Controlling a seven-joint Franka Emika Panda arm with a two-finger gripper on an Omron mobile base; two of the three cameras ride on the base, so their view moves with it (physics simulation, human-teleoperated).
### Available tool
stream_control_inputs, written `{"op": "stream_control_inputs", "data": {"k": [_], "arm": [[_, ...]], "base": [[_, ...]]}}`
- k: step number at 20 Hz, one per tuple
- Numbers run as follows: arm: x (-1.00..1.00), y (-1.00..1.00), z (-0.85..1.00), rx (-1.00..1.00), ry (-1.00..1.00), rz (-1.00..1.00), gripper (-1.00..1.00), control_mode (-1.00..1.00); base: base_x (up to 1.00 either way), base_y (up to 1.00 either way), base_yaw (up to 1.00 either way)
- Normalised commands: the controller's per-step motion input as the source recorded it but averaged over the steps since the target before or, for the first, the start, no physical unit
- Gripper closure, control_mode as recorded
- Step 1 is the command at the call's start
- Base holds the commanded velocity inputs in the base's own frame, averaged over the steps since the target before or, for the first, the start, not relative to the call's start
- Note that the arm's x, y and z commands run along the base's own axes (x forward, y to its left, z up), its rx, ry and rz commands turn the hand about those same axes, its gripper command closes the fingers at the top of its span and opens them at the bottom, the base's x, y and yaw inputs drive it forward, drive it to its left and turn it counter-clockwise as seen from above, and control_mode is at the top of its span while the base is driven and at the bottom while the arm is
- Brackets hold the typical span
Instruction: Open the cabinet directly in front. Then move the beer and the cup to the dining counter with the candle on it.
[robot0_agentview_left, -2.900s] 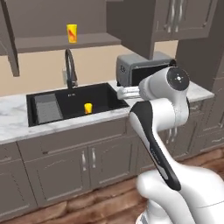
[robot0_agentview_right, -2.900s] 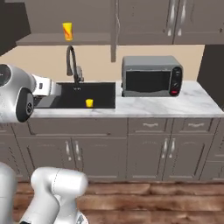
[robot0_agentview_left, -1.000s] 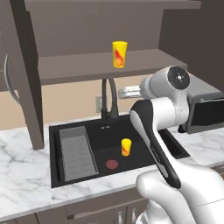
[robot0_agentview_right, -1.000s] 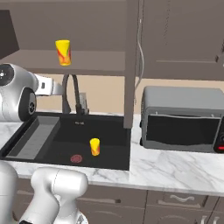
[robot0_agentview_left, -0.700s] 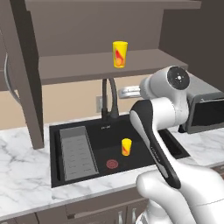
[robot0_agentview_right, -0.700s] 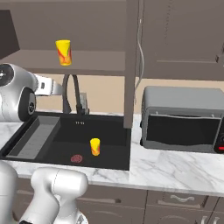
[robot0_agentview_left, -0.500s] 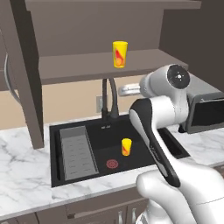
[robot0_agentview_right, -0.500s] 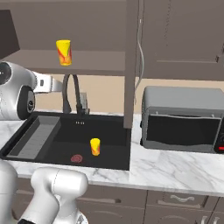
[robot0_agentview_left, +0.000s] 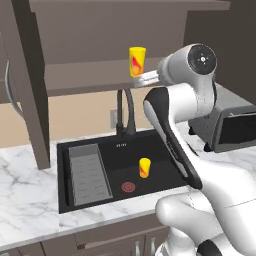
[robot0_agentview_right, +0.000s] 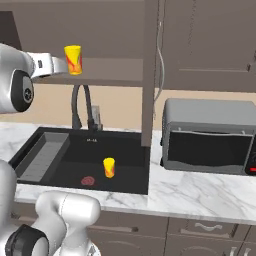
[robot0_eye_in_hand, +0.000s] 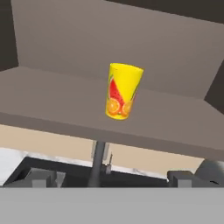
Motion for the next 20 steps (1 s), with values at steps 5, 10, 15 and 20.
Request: {"op": "stream_control_inputs", "data": {"k": [5, 10, 15, 20], "arm": [[0.23, 0.10, 0.84, -0.19, 0.00, 0.06, -1.00, -1.00], [0.08, 0.09, 0.35, -0.28, 0.00, 0.09, -1.00, -1.00], [-0.08, -0.02, -0.05, -0.33, 0.00, 0.06, -1.00, -1.00], [-0.10, -0.02, -0.20, -0.16, 0.00, 0.01, -1.00, -1.00]], "base": [[0.00, 0.00, 0.00], [0.00, 0.00, 0.00], [0.00, 0.00, 0.00], [0.00, 0.00, 0.00]]}}
